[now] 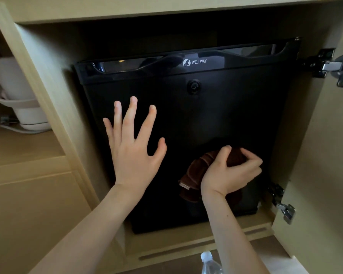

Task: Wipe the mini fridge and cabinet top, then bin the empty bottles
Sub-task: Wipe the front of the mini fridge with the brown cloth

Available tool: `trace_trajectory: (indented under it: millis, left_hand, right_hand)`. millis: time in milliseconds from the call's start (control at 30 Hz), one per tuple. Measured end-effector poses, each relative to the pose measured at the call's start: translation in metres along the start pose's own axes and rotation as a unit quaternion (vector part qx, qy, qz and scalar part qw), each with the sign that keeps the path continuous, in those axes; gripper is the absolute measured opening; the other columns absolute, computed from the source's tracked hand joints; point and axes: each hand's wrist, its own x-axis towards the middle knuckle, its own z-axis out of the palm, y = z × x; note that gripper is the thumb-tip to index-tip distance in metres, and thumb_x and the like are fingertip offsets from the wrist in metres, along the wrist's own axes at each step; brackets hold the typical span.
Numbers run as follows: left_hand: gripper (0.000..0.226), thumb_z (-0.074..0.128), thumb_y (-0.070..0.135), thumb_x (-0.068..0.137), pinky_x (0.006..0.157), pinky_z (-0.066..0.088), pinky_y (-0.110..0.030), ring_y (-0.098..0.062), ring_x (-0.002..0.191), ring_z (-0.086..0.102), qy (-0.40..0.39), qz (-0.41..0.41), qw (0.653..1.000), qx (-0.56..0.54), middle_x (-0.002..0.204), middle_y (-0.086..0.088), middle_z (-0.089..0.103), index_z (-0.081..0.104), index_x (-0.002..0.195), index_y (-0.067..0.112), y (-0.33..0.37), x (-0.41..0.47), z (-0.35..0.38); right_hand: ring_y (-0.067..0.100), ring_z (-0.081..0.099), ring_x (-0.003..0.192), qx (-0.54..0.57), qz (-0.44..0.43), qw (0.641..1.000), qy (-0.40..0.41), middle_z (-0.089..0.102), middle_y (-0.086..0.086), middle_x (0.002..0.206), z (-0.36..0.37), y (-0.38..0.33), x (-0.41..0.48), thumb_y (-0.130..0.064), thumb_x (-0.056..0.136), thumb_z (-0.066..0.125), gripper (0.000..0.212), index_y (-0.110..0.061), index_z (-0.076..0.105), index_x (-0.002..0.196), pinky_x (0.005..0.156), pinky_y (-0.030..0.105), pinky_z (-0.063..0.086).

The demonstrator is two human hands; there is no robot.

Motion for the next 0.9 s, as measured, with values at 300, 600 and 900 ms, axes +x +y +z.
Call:
trace_trajectory:
  millis: [300,600,900]
  left_hand:
    - [0.062,0.064,0.026,0.089,0.121,0.005,-0.062,-0.034,0.153,0.008,-0.003,0.005,1.0,0.005,0.162,-0.014,0.022,0.045,0.148,0.026,0.002,-0.003,0.007]
    - [0.068,0.064,0.03,0.087,0.12,0.004,-0.064,-0.031,0.154,0.007,-0.017,0.009,1.0,0.019,0.163,-0.007,0.024,0.04,0.151,0.022,0.004,-0.004,0.007]
    - [0.067,0.064,0.031,0.088,0.119,0.003,-0.064,-0.032,0.154,0.007,-0.019,0.018,0.999,0.02,0.163,-0.008,0.023,0.04,0.151,0.023,0.002,-0.005,0.007]
  right_hand:
    - [0.006,0.048,0.091,0.027,-0.115,0.993,-0.018,0.044,-0.013,0.099,0.009,-0.013,0.024,-0.031,0.086,0.068,0.027,-0.018,0.055,0.106,0.08,0.03,0.046]
    - [0.023,0.052,0.097,-0.041,0.025,0.999,0.013,0.044,-0.005,0.103,0.003,-0.018,0.023,-0.037,0.085,0.061,0.031,-0.02,0.052,0.109,0.089,0.048,0.045]
    - [0.016,0.053,0.094,0.011,-0.034,0.999,0.012,0.047,-0.004,0.105,-0.004,0.008,0.023,-0.033,0.086,0.066,0.032,-0.015,0.055,0.11,0.082,0.041,0.051]
